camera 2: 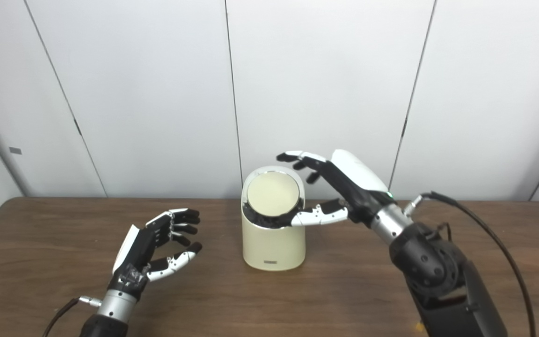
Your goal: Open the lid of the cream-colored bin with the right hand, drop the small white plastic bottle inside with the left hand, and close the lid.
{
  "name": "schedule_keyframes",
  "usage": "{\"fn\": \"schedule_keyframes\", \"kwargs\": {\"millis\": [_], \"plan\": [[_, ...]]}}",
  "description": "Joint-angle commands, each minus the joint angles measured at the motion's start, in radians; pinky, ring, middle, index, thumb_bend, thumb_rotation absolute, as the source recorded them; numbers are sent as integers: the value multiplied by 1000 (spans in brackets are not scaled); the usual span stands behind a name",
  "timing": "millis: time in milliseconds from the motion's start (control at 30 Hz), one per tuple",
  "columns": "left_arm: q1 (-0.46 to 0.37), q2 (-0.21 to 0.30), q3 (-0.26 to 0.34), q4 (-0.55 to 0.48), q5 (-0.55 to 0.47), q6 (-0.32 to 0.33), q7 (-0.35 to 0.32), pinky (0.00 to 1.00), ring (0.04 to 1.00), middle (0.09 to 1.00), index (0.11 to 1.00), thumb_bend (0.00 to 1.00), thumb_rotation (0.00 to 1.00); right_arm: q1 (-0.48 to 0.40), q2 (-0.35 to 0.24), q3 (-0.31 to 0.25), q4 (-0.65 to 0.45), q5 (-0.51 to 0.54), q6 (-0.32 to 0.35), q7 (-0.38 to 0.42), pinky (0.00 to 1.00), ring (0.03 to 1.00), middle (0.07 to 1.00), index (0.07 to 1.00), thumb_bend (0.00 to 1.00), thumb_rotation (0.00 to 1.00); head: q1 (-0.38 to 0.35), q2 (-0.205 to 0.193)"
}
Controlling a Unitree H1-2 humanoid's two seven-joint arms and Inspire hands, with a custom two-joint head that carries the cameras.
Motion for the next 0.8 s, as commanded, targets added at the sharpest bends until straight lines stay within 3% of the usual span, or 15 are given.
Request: {"fn": "schedule_keyframes", "kwargs": {"millis": [0,133,367,467,533,767], "plan": [[-32,13,7,-16,-16,-35,-3,556,664,717,729,481,32,-1,11,-50,-14,33,-17,-76,675,806,867,864,689,438,-2,0],[-32,11,12,-14,-28,-43,-7,559,671,724,738,488,62,54,29,-98,13,98,-24,-113,737,838,889,884,666,329,-7,-3],[-28,9,6,-6,-47,-96,-17,546,664,724,762,589,166,134,45,-148,136,200,-142,-194,710,828,885,876,718,254,-21,-7],[-33,14,4,10,-60,-124,-30,544,668,728,768,606,84,162,70,-156,158,227,-144,-220,754,831,879,874,728,218,-26,-8],[-36,14,6,15,-71,-127,-37,547,677,738,775,623,63,172,80,-156,175,230,-154,-237,763,832,877,878,758,272,-30,-8],[-36,10,6,11,-87,-122,-55,527,687,766,803,651,1,189,115,-154,230,257,-220,-278,727,813,862,868,739,262,-51,-14]]}}
